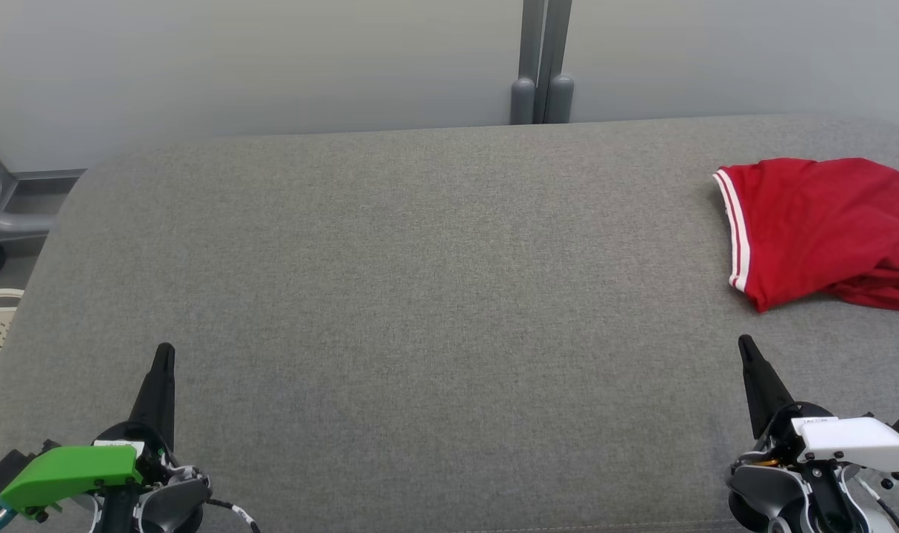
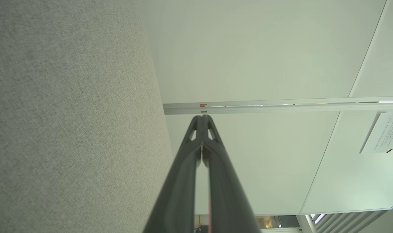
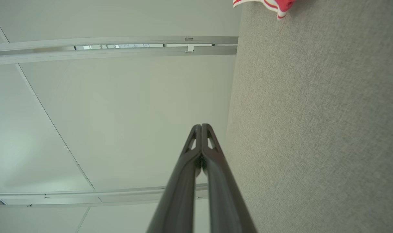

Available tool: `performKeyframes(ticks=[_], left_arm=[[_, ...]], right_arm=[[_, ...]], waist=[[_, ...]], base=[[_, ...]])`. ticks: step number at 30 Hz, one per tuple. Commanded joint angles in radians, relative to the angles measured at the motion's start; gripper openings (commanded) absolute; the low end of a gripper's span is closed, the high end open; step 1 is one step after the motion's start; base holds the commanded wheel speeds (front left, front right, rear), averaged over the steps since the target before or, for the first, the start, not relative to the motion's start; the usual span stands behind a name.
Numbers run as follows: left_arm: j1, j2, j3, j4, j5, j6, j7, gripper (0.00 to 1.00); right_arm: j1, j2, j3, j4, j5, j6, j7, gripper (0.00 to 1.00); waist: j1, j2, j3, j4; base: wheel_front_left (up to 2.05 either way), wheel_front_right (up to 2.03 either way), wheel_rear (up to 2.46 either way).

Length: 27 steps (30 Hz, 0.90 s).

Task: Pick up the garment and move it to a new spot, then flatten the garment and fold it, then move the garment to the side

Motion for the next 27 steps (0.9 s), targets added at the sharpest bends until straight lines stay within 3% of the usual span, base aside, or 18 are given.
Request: performKeyframes(ticks=[1, 27], left_arm=[[-0.013, 0.0, 0.002, -0.002, 0.001, -0.004, 0.002, 0.0], [-0.012, 0.0, 0.002, -0.002, 0.001, -0.005, 0.002, 0.0]], right_arm=[[-0.009, -0.005, 0.001, -0.005, 0.006, 0.0, 0.005, 0.0], [-0.009, -0.005, 0.001, -0.005, 0.006, 0.0, 0.005, 0.0]], waist=[[0.0, 0.0, 0.0, 0.0], [0.0, 0.0, 0.0, 0.0]], base=[[0.0, 0.0, 0.0], [0.0, 0.0, 0.0]])
